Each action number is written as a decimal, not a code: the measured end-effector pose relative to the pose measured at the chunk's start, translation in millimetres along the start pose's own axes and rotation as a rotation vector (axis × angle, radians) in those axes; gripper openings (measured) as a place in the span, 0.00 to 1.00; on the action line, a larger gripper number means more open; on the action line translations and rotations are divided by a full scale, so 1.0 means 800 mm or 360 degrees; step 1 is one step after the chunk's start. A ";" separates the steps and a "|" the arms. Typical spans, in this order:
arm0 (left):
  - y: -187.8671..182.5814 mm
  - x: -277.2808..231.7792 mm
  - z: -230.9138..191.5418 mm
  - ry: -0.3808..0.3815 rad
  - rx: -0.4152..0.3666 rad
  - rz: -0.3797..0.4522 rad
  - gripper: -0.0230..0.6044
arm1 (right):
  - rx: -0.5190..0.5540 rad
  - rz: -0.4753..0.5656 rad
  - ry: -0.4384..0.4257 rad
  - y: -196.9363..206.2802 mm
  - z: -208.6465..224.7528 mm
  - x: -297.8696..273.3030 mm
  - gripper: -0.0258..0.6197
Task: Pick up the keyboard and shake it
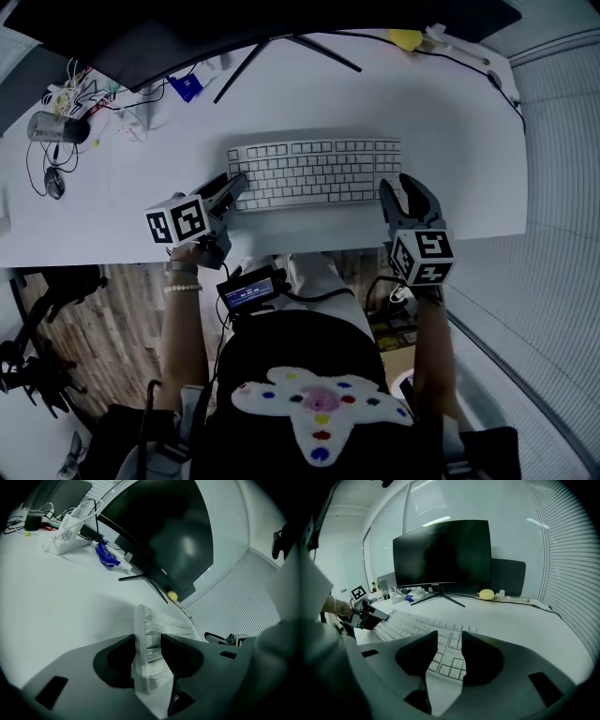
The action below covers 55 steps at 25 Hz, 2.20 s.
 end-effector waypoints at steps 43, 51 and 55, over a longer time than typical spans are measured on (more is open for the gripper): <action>0.001 -0.002 0.003 -0.0080 -0.0085 0.0029 0.32 | -0.0602 -0.0441 -0.0583 0.059 0.062 -0.066 0.44; 0.002 -0.002 0.004 -0.0132 -0.0077 0.0058 0.31 | -0.0675 -0.0433 -0.0549 0.061 0.063 -0.066 0.43; 0.001 -0.003 0.005 -0.0149 -0.0077 0.0062 0.31 | -0.0685 -0.0431 -0.0537 0.059 0.064 -0.066 0.43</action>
Point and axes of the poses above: the fingertips, and each gripper's own axes: x backward along the fingers, z to its right, y out of its underside, the point moved 4 cm from there along x, backward along the fingers, and after that the axes turned 8 degrees about z, right-handed, at the moved point
